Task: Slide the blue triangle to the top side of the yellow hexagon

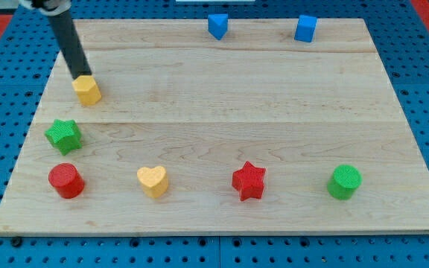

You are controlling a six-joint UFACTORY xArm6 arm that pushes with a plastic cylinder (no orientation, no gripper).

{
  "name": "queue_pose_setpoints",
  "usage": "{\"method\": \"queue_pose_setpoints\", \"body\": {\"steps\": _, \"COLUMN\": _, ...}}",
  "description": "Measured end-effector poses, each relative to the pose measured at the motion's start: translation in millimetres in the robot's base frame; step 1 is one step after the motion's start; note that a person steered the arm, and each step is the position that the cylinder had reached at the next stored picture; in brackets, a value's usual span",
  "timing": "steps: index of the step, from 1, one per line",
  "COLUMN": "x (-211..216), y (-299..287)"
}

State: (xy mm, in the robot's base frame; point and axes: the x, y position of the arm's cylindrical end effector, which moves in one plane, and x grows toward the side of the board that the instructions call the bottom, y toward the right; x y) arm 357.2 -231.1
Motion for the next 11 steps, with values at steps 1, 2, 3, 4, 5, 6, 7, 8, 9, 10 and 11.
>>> {"method": "queue_pose_setpoints", "body": {"steps": 1, "x": -15, "y": 8}}
{"method": "queue_pose_setpoints", "body": {"steps": 2, "x": -14, "y": 88}}
{"method": "queue_pose_setpoints", "body": {"steps": 3, "x": -13, "y": 229}}
{"method": "queue_pose_setpoints", "body": {"steps": 4, "x": -66, "y": 314}}
{"method": "queue_pose_setpoints", "body": {"steps": 5, "x": -139, "y": 283}}
{"method": "queue_pose_setpoints", "body": {"steps": 6, "x": -164, "y": 266}}
{"method": "queue_pose_setpoints", "body": {"steps": 7, "x": -157, "y": 184}}
{"method": "queue_pose_setpoints", "body": {"steps": 8, "x": -123, "y": 124}}
{"method": "queue_pose_setpoints", "body": {"steps": 9, "x": -95, "y": 74}}
{"method": "queue_pose_setpoints", "body": {"steps": 10, "x": -59, "y": 39}}
{"method": "queue_pose_setpoints", "body": {"steps": 11, "x": -37, "y": 19}}
